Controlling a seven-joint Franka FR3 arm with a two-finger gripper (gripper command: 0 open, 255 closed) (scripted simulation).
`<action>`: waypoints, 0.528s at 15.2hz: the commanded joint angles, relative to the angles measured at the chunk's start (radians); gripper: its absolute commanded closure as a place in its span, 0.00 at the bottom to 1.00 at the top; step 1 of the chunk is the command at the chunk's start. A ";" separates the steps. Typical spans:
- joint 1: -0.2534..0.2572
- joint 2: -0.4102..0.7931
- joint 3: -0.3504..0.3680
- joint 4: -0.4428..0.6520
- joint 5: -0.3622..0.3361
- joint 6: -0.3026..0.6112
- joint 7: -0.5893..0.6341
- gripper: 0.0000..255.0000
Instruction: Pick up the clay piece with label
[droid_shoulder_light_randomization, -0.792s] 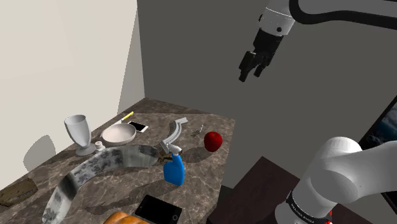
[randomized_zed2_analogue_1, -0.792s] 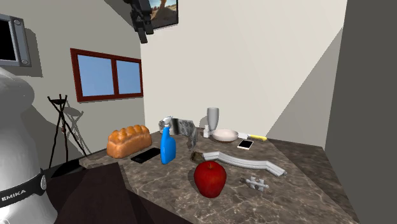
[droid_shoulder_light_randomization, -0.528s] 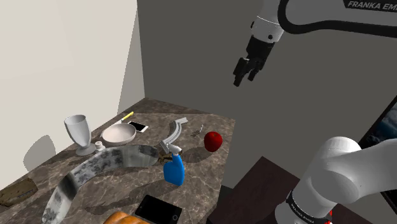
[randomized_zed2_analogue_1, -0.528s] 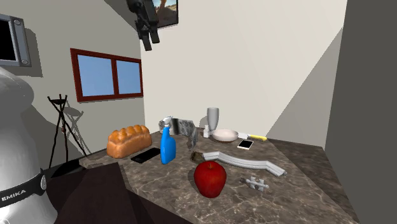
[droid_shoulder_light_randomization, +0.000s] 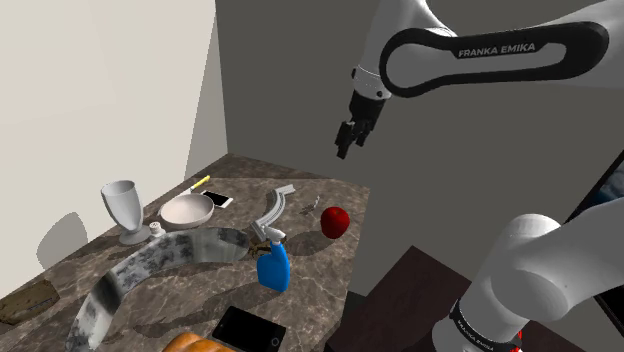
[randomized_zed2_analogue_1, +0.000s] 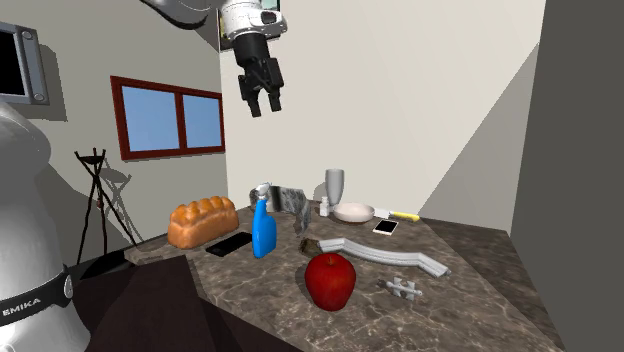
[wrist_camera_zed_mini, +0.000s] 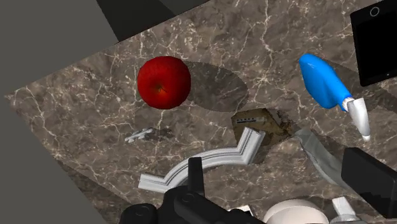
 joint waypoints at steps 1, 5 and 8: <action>0.008 0.054 0.002 -0.016 -0.006 0.064 -0.024 0.00; 0.023 0.179 0.010 -0.015 -0.021 0.170 -0.062 0.00; 0.032 0.279 0.019 -0.002 -0.036 0.245 -0.088 0.00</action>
